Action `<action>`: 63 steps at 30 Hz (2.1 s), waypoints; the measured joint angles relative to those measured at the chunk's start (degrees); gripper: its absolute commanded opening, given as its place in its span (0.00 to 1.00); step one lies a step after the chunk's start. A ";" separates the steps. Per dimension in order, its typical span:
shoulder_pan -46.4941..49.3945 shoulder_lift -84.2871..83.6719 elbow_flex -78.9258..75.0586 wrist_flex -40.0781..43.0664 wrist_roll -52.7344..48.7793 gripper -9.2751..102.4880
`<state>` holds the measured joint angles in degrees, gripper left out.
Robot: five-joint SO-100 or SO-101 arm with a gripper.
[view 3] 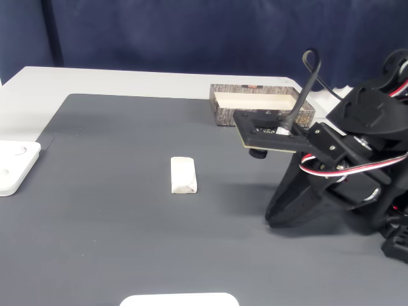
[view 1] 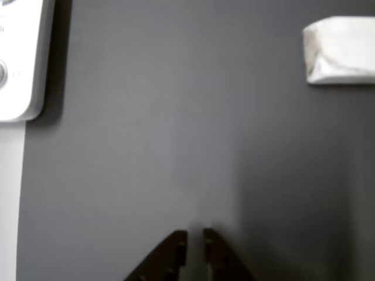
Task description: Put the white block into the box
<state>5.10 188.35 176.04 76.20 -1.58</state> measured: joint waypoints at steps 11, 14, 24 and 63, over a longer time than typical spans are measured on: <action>0.00 0.00 0.00 0.00 0.00 0.10; 0.00 0.00 0.00 0.00 0.00 0.10; 0.00 0.00 0.00 0.00 0.00 0.10; 9.05 -40.96 -28.74 -6.77 9.40 0.07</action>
<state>14.15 147.39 147.30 69.43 7.82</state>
